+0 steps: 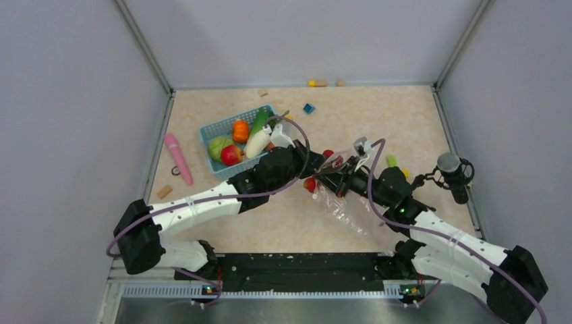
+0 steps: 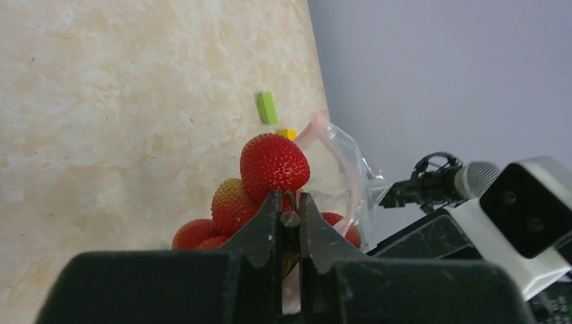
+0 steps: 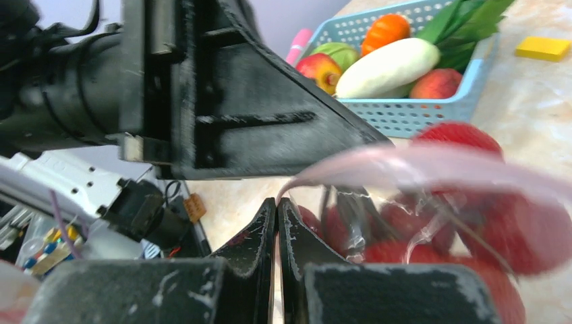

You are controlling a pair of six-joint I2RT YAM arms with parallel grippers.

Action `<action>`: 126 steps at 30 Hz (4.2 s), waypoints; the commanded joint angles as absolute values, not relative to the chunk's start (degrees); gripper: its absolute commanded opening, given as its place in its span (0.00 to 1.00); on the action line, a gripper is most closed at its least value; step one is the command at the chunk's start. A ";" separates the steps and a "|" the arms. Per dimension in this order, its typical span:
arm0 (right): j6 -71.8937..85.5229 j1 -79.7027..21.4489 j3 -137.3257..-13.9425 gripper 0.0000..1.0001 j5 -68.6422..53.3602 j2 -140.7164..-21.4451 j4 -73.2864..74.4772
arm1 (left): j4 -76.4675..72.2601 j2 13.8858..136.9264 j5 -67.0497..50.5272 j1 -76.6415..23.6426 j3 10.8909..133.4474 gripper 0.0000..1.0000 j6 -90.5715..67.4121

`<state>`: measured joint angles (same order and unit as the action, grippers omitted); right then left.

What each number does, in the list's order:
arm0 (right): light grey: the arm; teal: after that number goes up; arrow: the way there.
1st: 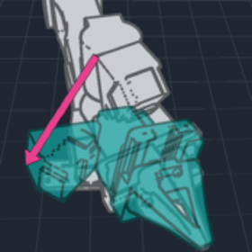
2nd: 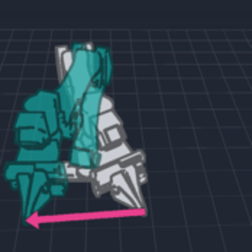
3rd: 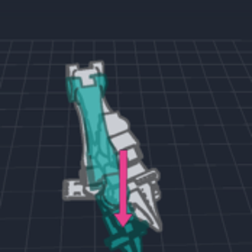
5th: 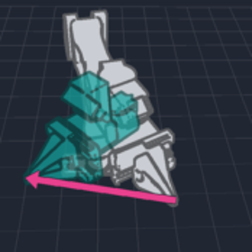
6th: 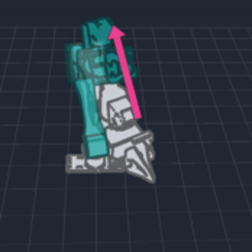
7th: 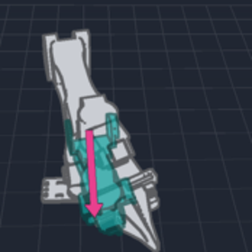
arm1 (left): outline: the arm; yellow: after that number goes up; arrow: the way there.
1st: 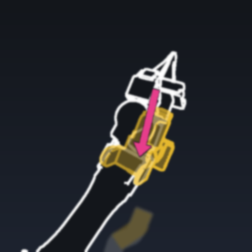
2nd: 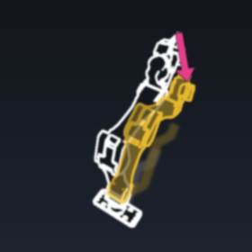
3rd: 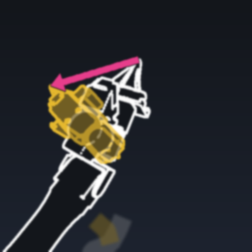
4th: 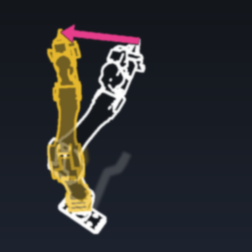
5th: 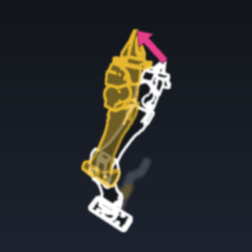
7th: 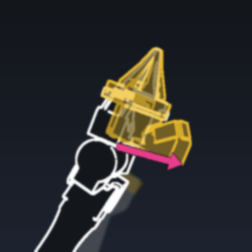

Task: Place the food in the zip-top bag and seal the zipper
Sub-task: Place the fake fruit in the zipper food storage bag.

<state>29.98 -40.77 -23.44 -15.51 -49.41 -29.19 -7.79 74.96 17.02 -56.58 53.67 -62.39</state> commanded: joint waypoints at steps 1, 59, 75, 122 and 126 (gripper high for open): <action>27.72 -41.40 -28.24 0.00 -26.42 -48.71 -28.84 | -14.51 74.56 8.97 -56.87 55.20 0.00 -52.50; 38.17 -41.38 -53.83 0.00 7.42 -40.11 39.22 | -25.13 78.86 -26.65 -56.77 57.12 0.00 -30.92; 43.62 -41.36 -47.23 0.00 -3.58 -39.91 23.63 | -20.10 74.86 -12.62 -57.26 55.02 0.00 -34.52; 26.77 -41.40 -38.92 0.35 -4.22 -43.76 18.40 | -17.51 71.43 24.99 -56.68 49.82 0.00 -61.99; 28.16 -41.40 -39.26 0.22 -3.38 -43.84 16.27 | -15.51 72.91 26.00 -56.69 50.30 0.00 -65.88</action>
<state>27.51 -41.04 -38.85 -5.28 -43.94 19.57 -12.80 72.07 24.56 -56.86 47.70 -61.28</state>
